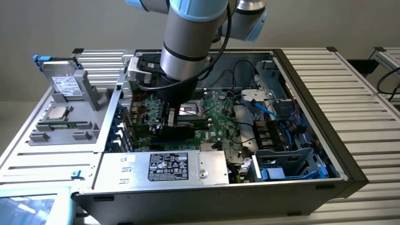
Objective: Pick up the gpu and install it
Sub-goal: 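Insert the gpu into the slot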
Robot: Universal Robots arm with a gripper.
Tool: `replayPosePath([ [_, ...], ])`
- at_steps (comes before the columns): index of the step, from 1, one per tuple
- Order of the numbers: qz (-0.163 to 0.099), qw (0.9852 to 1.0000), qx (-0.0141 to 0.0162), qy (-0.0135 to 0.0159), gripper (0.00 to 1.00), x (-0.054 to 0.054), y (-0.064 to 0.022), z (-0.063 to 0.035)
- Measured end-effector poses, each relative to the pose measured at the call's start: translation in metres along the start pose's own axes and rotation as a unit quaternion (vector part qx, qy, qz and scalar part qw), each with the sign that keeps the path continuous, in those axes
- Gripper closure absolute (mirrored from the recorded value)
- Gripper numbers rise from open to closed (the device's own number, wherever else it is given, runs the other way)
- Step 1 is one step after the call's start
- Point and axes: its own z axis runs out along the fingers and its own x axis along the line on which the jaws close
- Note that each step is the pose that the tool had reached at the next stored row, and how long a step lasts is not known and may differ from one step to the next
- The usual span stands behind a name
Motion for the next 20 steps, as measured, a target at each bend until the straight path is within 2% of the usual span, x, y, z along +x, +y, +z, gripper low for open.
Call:
replayPosePath([
  [4,0.000,1.0000,-0.0010,0.0012,0.72,-0.0001,-0.0003,0.0004],
  [10,0.001,1.0000,-0.0037,0.0051,0.72,-0.0012,-0.0007,0.0006],
  [20,0.001,1.0000,-0.0044,0.0055,0.72,-0.0023,-0.0018,0.0003],
])
